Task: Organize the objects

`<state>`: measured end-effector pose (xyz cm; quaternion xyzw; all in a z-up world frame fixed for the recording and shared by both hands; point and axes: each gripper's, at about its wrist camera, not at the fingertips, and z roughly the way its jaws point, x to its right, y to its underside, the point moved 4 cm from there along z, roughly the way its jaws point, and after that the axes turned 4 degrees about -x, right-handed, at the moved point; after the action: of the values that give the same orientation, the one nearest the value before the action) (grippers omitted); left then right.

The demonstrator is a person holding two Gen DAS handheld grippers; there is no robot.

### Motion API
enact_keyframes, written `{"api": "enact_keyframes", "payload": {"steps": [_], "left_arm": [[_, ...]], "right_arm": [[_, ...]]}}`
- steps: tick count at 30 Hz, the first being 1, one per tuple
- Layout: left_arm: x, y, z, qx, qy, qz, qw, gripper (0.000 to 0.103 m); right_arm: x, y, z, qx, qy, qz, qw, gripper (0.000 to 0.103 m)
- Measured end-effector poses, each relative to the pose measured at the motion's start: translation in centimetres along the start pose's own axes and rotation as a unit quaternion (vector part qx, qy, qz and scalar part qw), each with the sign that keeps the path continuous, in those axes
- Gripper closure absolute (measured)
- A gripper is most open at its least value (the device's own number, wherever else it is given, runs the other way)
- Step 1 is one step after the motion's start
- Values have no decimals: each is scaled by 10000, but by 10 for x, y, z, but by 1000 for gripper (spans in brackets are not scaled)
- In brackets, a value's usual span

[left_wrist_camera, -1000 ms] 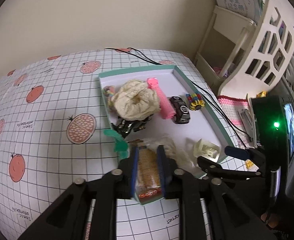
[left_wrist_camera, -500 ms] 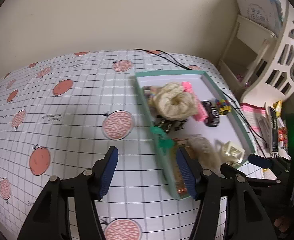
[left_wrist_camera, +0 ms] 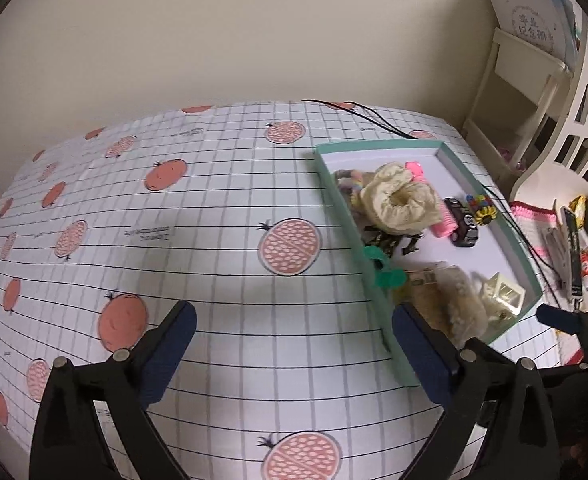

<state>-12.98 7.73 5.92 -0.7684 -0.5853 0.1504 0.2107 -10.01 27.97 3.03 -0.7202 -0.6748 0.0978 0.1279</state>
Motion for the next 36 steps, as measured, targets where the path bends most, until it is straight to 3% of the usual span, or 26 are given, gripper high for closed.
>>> {"api": "enact_keyframes", "payload": {"steps": [13,19,28,36], "left_arm": [[-20,26,-22,-17,173,-155,9997,5],[-21,39,-24,-96,-156,-5,9998,5],[-30,70,-7,-382,-31,-283,9989,5],[-37,89,10,-586,-160,-311,9977,5]], "right_arm": [[-8,20,-10,41,-36,340,9994,0],[-7,34,-8,2,58,364,9993,0],[-13,54,16,-270,222,183,9992,0],[-19,66,27,-402,247,19,9989,0]]}}
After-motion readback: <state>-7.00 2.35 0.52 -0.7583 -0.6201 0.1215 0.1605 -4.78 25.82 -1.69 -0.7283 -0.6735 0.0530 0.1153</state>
